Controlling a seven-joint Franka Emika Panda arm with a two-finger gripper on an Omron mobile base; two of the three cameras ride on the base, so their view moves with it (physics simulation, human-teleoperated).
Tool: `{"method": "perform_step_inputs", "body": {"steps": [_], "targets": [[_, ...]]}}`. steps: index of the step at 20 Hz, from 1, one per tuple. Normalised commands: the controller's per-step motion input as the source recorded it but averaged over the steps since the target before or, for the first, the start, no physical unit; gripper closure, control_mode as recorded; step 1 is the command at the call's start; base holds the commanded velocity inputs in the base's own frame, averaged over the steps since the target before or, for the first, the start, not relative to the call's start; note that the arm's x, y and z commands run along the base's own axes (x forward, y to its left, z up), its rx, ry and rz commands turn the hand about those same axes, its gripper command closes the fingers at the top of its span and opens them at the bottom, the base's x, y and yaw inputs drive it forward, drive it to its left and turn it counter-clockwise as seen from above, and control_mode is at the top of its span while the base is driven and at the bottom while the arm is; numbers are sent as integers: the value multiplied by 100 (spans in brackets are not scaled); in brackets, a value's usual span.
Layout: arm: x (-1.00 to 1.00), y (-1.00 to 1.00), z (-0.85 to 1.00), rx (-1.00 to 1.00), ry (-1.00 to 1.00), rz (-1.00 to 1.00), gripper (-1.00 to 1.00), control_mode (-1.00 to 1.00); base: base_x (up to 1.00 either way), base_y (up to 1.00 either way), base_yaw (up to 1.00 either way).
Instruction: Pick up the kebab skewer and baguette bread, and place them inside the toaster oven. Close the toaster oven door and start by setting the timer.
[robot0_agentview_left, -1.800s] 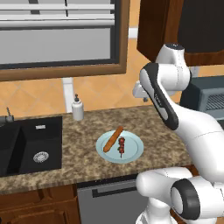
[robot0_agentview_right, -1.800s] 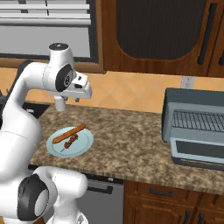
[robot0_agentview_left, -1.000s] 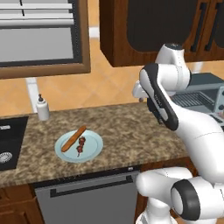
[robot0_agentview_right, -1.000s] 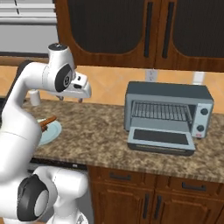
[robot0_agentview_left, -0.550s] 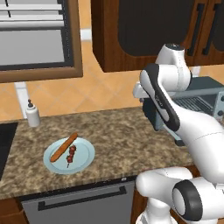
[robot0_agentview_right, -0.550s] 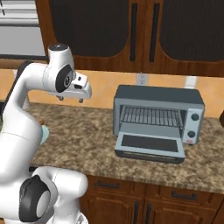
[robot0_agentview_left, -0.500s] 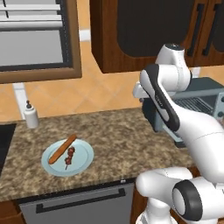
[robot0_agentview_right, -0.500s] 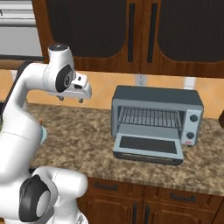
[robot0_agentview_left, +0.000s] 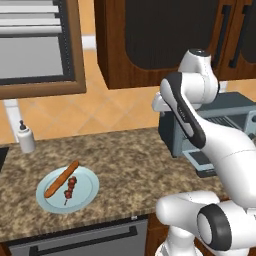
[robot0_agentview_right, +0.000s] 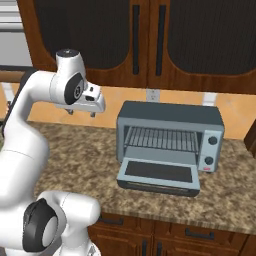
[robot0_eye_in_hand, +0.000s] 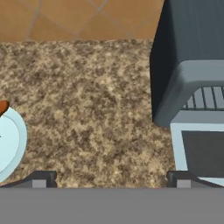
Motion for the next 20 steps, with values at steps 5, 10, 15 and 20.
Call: {"method": "perform_step_inputs", "body": {"steps": [5,10,15,20], "targets": [[0,0,0,0,0,0,-100,100,29,0,-7],[0,0,0,0,0,0,-100,100,6,0,-8],[-19,-33,0,0,-3,0,-100,-100,-2,-1,0],[-34,-100,0,3,-5,0,-100,-100,0,0,0]]}}
